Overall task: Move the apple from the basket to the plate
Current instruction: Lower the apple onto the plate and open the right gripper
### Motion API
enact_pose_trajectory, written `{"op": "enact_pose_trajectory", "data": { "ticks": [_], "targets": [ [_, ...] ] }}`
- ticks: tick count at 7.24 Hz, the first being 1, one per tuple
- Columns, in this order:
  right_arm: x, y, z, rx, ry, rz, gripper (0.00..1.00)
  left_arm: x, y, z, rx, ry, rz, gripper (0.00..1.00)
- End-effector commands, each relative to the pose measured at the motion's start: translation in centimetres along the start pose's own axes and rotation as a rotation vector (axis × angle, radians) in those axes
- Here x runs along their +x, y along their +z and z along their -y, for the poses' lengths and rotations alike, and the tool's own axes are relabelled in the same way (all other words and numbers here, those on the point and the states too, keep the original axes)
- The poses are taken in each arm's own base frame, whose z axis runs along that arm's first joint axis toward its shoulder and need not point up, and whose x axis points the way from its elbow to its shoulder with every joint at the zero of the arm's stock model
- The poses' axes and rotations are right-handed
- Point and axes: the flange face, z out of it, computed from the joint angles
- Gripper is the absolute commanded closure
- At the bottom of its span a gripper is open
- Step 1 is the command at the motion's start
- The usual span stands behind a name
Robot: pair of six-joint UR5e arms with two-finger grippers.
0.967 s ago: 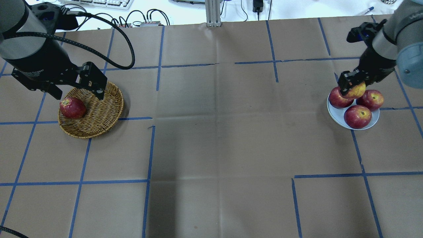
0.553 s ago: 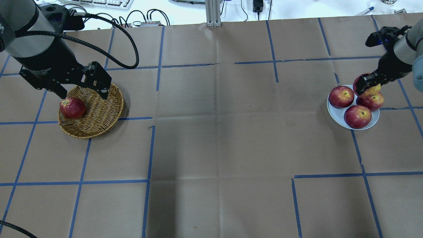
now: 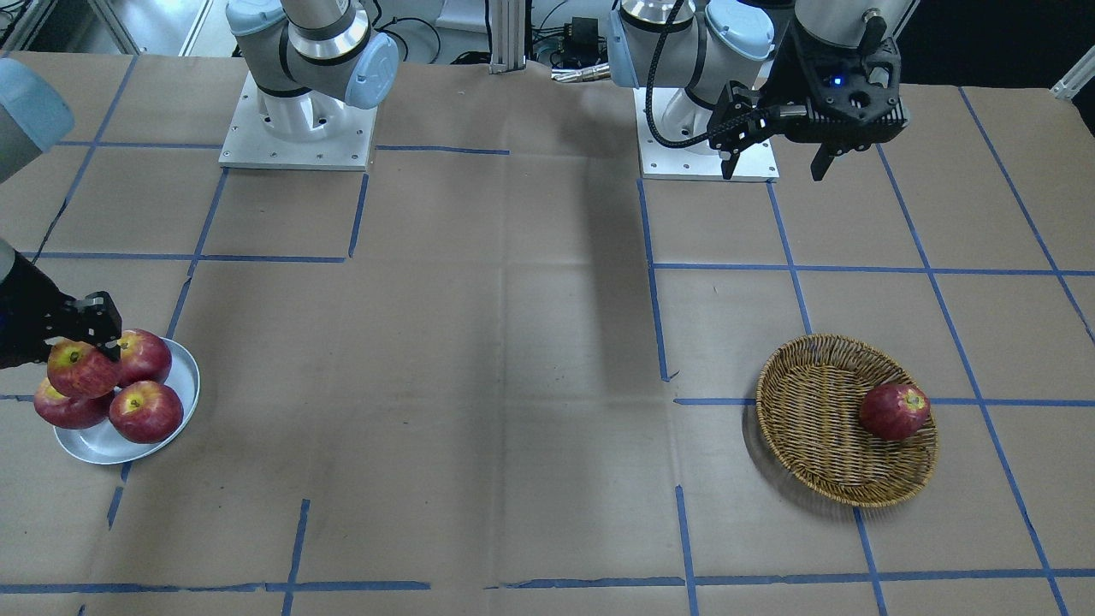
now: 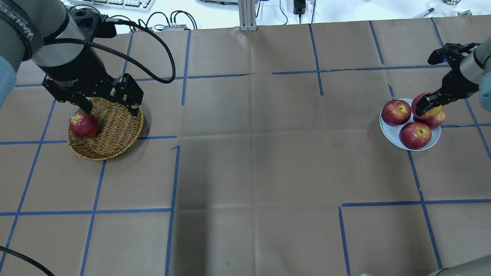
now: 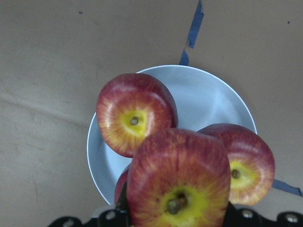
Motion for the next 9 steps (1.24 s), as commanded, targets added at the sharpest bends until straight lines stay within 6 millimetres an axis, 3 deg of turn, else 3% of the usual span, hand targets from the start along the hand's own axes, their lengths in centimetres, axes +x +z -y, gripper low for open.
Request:
{"op": "enact_pose_trajectory", "data": {
  "ticks": [1, 2, 3, 4, 5, 7, 9],
  "targets": [
    [0.1, 1.0, -0.4, -0.012, 0.002, 0.019, 0.55, 0.4, 0.2, 0.7, 0.000, 0.005, -0.001, 0.01],
    [-0.3, 1.5, -0.7, -0.020, 0.001, 0.025, 0.55, 0.4, 0.2, 0.7, 0.000, 0.010, 0.001, 0.01],
    [-0.3, 1.6, -0.7, -0.021, 0.000, 0.026, 0.39, 0.4, 0.2, 0.8, 0.002, 0.004, 0.001, 0.01],
    [-0.1, 1.2, -0.6, -0.021, 0.001, 0.020, 0.00, 0.4, 0.1, 0.8, 0.003, 0.003, 0.001, 0.01],
    [-0.1, 0.8, -0.7, -0.021, 0.000, 0.013, 0.00, 0.4, 0.1, 0.9, 0.003, 0.002, 0.001, 0.01],
    [-0.1, -2.2, 0.3, 0.020, -0.007, -0.024, 0.00, 0.4, 0.0, 0.9, 0.005, 0.002, 0.001, 0.01],
    [-2.5, -7.9, 1.2, 0.029, -0.024, -0.010, 0.00, 0.4, 0.1, 0.9, 0.003, 0.002, 0.001, 0.01]
  ]
}}
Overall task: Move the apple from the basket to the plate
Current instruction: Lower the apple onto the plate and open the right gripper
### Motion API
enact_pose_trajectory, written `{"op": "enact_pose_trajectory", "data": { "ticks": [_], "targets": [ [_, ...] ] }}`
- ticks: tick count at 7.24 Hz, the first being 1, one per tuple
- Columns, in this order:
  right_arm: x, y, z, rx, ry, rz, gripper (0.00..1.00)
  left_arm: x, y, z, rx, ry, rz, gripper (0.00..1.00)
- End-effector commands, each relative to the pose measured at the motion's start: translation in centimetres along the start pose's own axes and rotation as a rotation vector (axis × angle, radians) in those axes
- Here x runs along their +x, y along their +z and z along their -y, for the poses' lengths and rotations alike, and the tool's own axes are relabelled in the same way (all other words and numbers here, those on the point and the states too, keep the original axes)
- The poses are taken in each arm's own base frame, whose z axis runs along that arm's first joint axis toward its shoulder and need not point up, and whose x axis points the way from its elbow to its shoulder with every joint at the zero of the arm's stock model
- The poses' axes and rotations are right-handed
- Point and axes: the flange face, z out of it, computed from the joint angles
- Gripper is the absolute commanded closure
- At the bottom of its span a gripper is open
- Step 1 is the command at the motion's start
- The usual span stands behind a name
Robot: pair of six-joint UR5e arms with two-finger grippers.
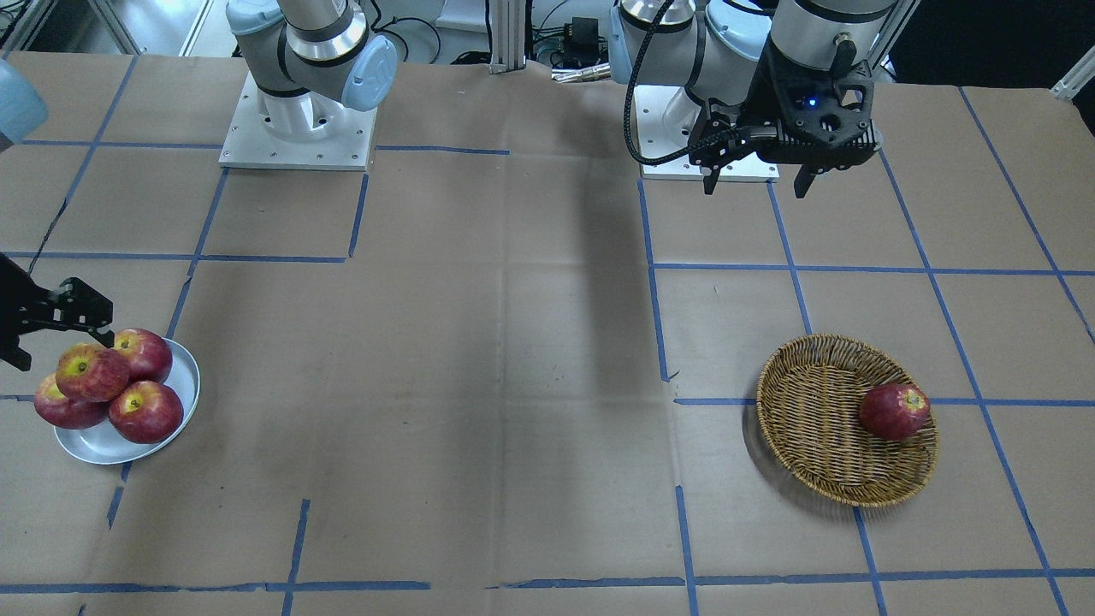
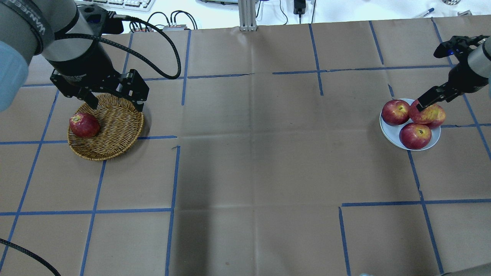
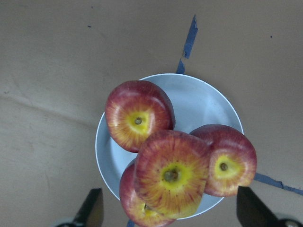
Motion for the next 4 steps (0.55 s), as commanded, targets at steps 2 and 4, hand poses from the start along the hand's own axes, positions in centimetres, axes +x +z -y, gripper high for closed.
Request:
{"op": "enact_pose_trajectory", "data": {
  "ticks": [2, 4],
  "targets": [
    [-8.7, -8.3, 1.0, -0.032, 0.017, 0.028, 0.00, 0.0, 0.0, 0.0, 0.000, 0.005, 0.000, 0.01],
    [-15.7, -10.9, 0.4, -0.078, 0.158, 0.050, 0.00, 0.0, 0.0, 0.0, 0.000, 0.003, 0.000, 0.01]
  ]
}}
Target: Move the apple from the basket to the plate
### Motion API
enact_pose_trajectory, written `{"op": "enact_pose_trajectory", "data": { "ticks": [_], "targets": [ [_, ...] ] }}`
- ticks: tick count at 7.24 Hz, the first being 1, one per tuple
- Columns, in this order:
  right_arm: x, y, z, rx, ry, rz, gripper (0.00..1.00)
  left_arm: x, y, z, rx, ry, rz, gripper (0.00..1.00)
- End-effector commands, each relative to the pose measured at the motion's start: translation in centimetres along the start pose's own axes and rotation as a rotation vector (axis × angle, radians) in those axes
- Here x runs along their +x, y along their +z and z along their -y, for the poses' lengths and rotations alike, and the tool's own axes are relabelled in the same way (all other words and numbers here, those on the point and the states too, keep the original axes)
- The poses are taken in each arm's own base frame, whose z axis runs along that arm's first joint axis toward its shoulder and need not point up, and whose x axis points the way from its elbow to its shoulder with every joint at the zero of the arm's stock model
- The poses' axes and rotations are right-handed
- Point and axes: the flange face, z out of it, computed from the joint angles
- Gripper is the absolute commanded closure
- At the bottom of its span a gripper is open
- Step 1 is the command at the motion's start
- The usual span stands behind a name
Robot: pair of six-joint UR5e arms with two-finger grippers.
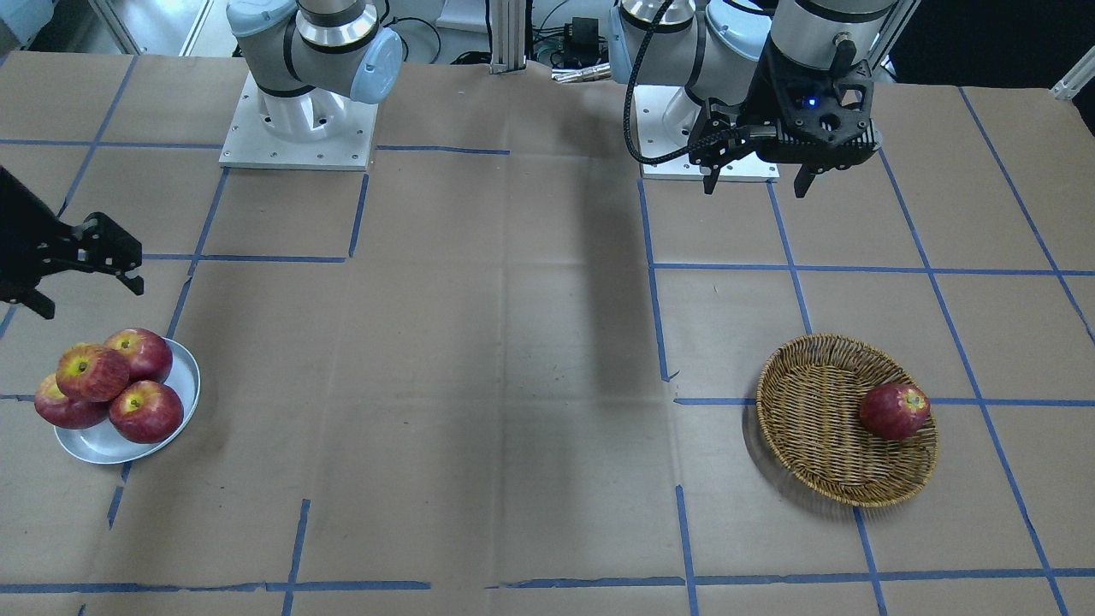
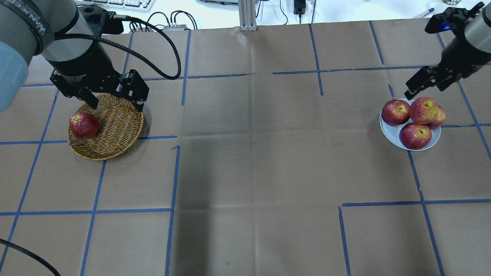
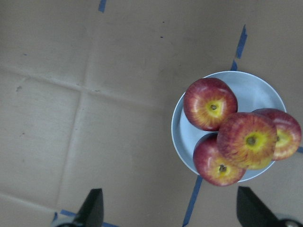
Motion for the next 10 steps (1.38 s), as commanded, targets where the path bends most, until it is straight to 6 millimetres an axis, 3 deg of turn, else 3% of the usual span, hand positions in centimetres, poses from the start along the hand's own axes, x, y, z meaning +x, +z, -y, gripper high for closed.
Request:
{"op": "enact_pose_trajectory", "data": {
  "ticks": [1, 3, 4, 10],
  "targets": [
    [-8.4, -2.1, -0.9, -0.023, 0.121, 0.002, 0.00, 0.0, 0.1, -0.1, -0.002, 0.003, 0.000, 0.01],
    [-16.2, -2.6, -1.1, -0.018, 0.150, -0.041, 0.00, 0.0, 0.4, -0.2, -0.008, 0.003, -0.001, 0.01],
    [-17.6, -2.5, -1.2, -0.022, 0.127, -0.061, 0.00, 0.0, 0.3, -0.2, -0.006, 0.003, -0.002, 0.01],
    [-17.5, -3.2, -1.4, 0.000, 0.129, -0.068, 0.00, 0.2, -0.2, -1.2, 0.003, 0.005, -0.001, 0.01]
  ]
}}
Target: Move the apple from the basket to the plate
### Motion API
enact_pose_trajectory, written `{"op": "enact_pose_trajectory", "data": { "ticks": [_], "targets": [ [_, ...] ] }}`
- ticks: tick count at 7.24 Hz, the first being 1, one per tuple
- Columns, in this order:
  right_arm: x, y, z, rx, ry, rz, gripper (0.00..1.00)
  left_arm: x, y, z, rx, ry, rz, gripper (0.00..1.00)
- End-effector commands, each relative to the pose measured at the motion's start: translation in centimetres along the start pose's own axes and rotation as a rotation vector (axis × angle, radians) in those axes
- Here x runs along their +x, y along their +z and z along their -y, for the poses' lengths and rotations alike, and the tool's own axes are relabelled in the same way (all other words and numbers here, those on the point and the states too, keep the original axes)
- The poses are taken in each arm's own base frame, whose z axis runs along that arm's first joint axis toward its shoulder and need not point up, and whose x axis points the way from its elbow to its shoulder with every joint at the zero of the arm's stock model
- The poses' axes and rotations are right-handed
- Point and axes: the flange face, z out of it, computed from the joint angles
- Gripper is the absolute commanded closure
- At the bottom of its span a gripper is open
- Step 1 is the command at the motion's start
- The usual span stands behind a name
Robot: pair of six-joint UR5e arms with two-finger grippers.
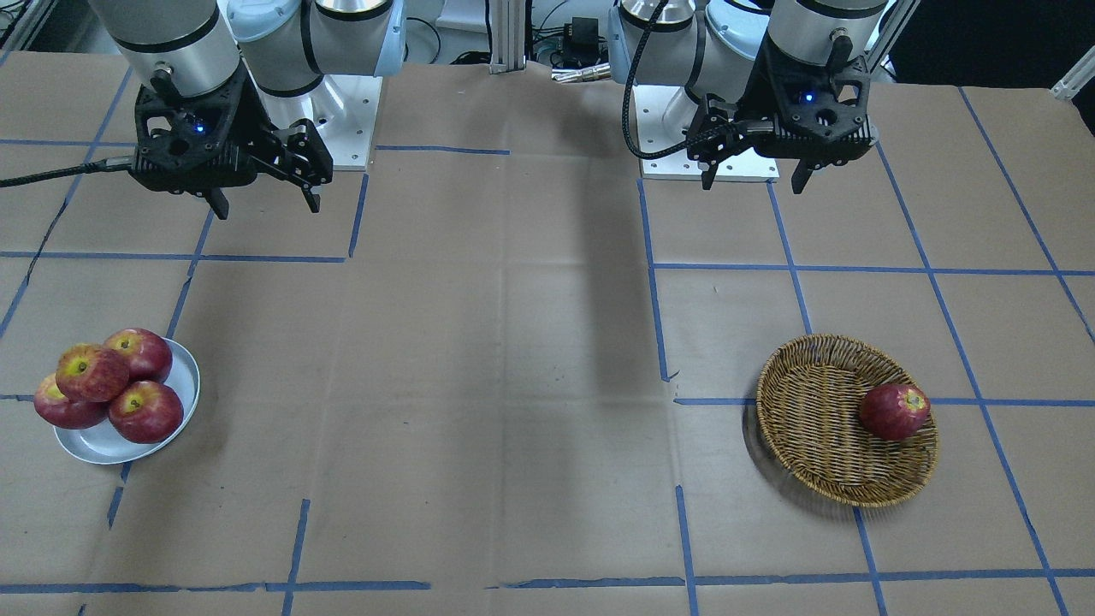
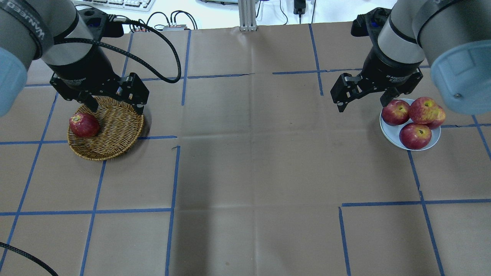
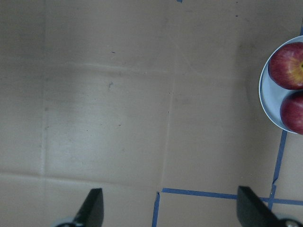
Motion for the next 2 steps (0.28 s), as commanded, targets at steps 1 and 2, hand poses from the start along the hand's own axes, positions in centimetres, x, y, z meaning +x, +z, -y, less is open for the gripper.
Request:
{"op": "enact_pose_trajectory", "data": {
  "ticks": [1, 2],
  "targets": [
    [-0.10, -0.02, -0.41, 0.003, -0.002, 0.001, 0.00, 0.06, -0.04, -0.37, 0.000, 0.004, 0.002, 0.01],
    [-0.01, -0.12, -0.42, 0.007, -0.003, -0.001, 0.00, 0.04, -0.24, -0.53, 0.004, 0.008, 0.004, 0.01]
  ]
}}
